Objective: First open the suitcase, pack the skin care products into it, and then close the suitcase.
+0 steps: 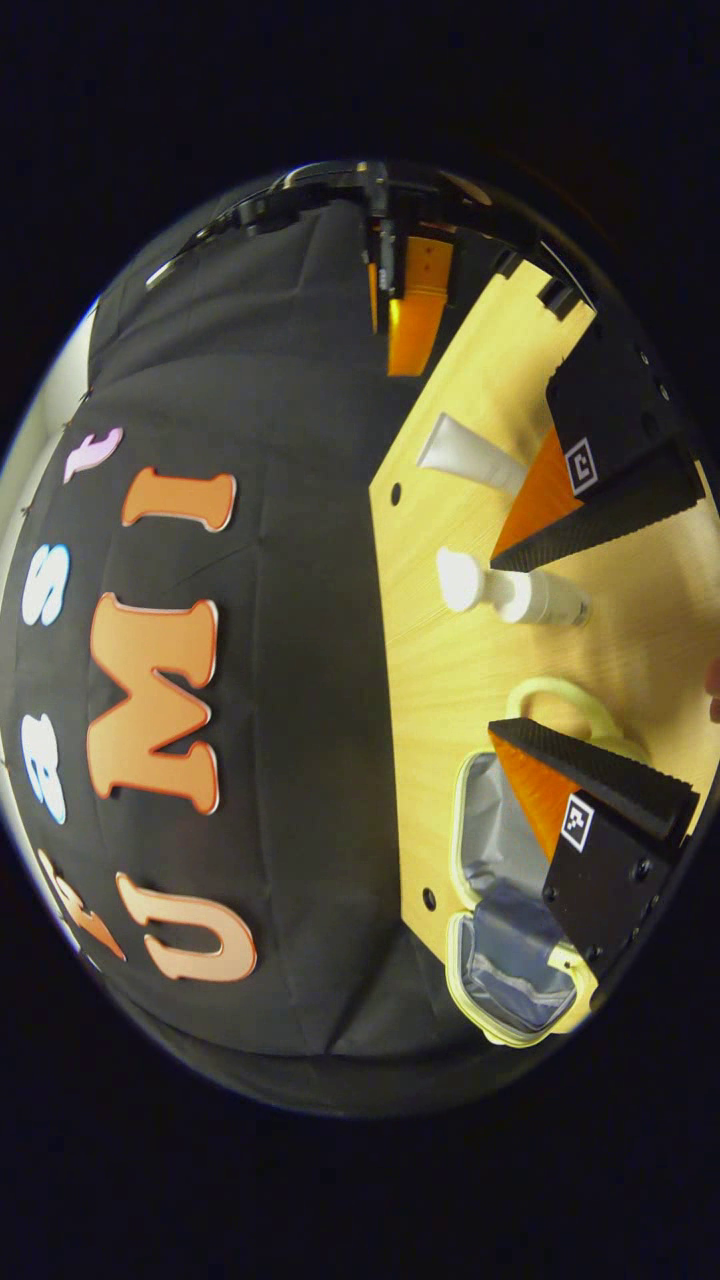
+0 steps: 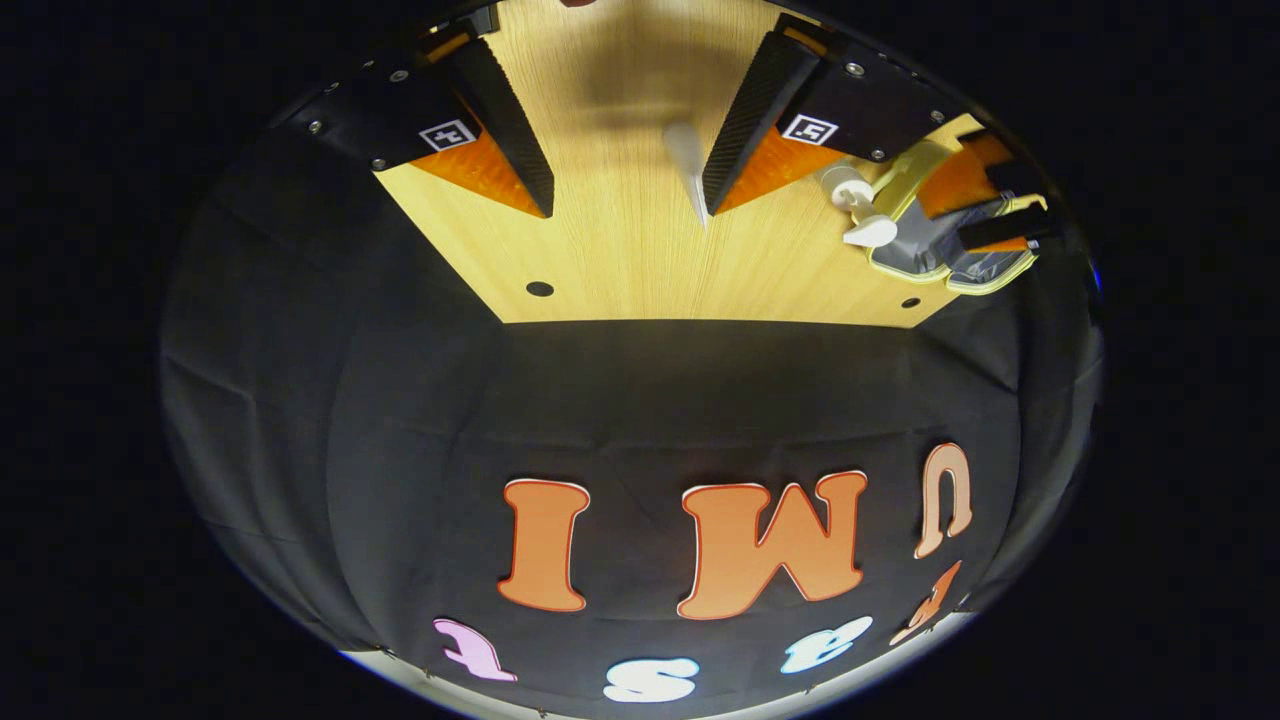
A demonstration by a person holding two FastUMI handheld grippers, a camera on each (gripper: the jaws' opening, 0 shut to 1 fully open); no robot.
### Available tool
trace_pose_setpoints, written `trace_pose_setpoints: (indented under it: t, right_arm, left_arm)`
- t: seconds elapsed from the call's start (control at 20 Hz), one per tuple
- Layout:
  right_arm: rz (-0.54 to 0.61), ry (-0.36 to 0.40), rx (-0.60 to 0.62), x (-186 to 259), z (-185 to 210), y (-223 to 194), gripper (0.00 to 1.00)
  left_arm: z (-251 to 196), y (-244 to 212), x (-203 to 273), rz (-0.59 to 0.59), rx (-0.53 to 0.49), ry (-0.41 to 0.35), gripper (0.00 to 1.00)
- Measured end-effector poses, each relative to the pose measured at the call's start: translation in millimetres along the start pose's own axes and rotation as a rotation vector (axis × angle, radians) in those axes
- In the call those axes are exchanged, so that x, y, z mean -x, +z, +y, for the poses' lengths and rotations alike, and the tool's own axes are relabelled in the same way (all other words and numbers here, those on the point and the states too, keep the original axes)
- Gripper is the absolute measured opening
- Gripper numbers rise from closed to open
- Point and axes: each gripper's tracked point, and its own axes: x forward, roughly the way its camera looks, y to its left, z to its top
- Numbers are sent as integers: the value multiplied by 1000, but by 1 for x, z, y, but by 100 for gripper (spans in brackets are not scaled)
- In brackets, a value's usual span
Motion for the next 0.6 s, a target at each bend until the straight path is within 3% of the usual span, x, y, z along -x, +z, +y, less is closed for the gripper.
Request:
trace_pose_setpoints:
  t: [0.2,0.6]
  right_arm:
    - [19,2,-4,-7,-5,-8,95]
    - [58,-40,4,-15,-33,-24,95]
  left_arm:
    - [-29,-44,-38,74,-52,-28,92]
    - [-28,-89,-98,132,16,49,89]
